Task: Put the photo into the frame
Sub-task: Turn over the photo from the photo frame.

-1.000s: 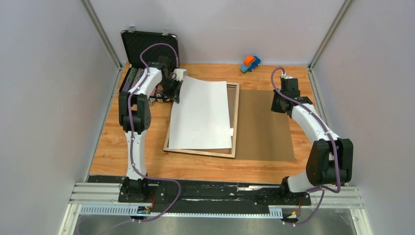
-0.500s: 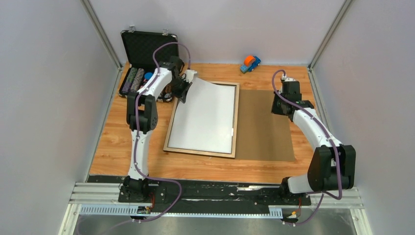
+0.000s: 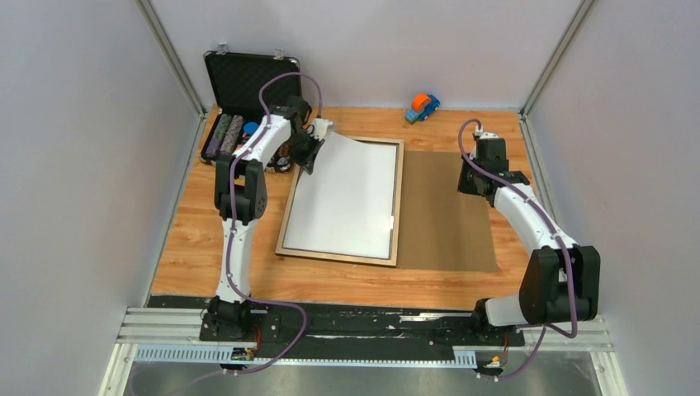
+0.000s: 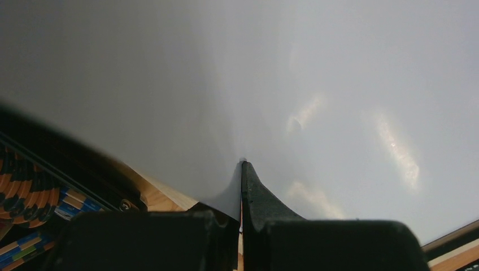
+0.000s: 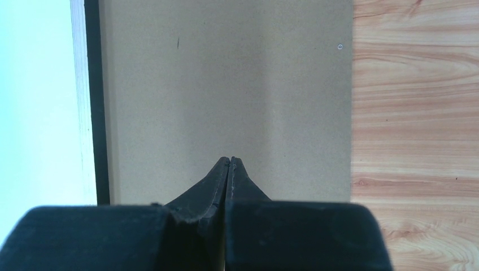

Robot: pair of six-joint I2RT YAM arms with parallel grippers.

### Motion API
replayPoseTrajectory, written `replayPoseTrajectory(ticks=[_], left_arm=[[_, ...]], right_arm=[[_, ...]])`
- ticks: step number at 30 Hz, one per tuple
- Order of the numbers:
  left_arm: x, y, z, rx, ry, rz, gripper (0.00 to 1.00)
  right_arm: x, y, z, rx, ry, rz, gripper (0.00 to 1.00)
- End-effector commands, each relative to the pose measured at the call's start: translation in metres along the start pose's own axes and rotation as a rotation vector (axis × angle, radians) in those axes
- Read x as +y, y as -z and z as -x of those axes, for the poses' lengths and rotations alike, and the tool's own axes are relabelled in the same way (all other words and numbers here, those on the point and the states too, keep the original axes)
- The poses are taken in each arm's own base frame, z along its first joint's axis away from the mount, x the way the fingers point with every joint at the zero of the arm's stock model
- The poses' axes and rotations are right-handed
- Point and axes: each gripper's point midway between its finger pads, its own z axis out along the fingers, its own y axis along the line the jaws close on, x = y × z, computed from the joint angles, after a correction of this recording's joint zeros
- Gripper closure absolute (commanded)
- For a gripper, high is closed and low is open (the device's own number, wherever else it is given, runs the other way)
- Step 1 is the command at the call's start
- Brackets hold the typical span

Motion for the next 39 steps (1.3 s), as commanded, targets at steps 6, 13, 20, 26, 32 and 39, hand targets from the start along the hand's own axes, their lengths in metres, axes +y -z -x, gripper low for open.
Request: replayPoseTrajectory(ticks=[6,13,20,26,32,39], left_arm=[[-0.003,0.002,0.022,-0.085,0.006,-0.010,1.00],[-0.003,-0.002,0.021,-0.080,0.021,-0.015,1.00],[0.001,-0.003,0.017,-0.069,0.028,0.013,0.85],[0.005,0.000,0.015,-0.061,0.031,0.037,0.56],[0.010,0.010,0.019,-0.075,0.028,0.084,0.25],[0.018,0.027,0.030,-0.106,0.013,0.146,0.01]], right_arm=[[0.003,0.008,0.015,-0.069,0.009,0.023,1.00],[0.003,0.009,0.015,-0.074,0.011,0.025,1.00],[0.003,0.009,0.015,-0.074,0.011,0.026,1.00],[0.003,0.010,0.015,-0.077,0.010,0.026,1.00],[0.001,0.011,0.016,-0.080,0.007,0.024,1.00],[0.006,0.012,0.015,-0.080,0.004,0.061,1.00]])
